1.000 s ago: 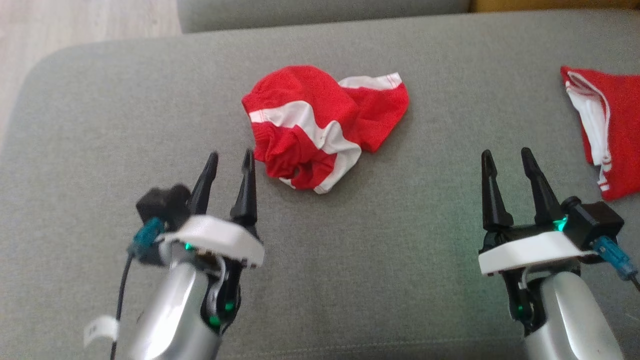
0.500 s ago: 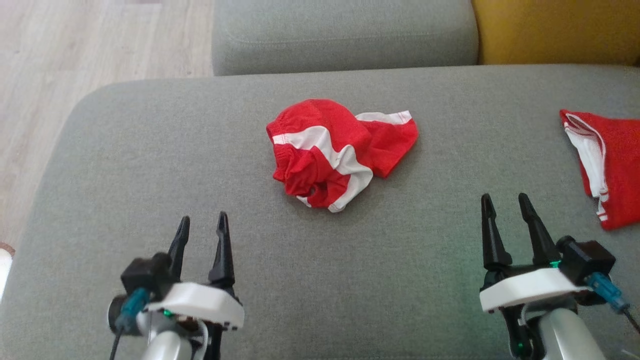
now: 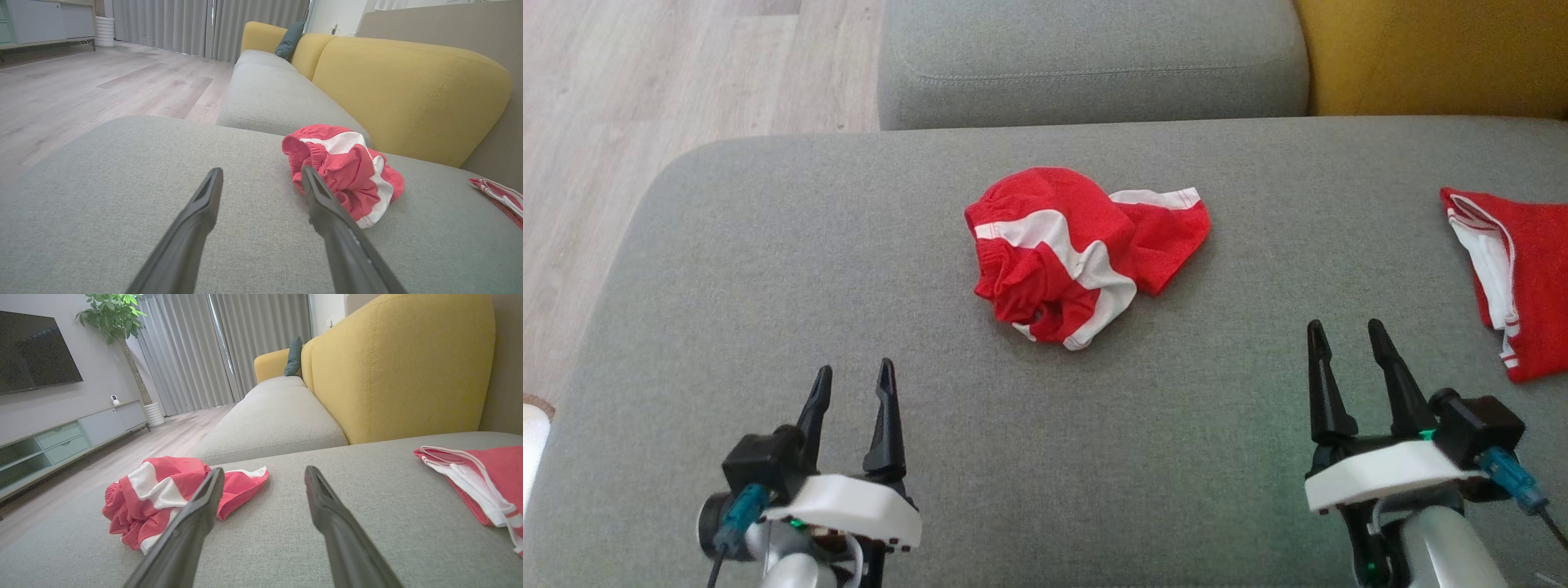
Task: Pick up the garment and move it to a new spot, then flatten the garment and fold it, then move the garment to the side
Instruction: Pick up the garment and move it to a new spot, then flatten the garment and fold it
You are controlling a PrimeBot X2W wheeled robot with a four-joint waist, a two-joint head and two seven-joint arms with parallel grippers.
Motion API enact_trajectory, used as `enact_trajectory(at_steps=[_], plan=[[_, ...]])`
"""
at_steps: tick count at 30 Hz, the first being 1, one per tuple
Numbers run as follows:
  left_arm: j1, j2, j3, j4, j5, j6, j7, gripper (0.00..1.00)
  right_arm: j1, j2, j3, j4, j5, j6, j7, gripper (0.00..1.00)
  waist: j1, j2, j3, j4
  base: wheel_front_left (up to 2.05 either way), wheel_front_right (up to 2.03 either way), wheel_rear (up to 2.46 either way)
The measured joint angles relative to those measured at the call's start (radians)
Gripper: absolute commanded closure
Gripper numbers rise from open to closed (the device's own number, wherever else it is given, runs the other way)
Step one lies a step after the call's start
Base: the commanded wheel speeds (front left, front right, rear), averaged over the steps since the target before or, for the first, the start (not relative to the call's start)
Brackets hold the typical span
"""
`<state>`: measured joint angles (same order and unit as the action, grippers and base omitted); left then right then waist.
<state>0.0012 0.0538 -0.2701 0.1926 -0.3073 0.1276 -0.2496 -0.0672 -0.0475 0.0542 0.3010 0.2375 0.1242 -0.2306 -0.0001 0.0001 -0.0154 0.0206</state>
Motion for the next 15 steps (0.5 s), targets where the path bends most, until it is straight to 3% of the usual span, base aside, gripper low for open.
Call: enact_trajectory(at_steps=[15], plan=[[0.0,-0.001,0.0,0.001,0.005,-0.001,0.0,0.0,0.0,0.0,0.0,0.004,0.0,0.0,-0.008,0.0,0.0,0.0,0.002,0.001,0.0,0.0,0.0]])
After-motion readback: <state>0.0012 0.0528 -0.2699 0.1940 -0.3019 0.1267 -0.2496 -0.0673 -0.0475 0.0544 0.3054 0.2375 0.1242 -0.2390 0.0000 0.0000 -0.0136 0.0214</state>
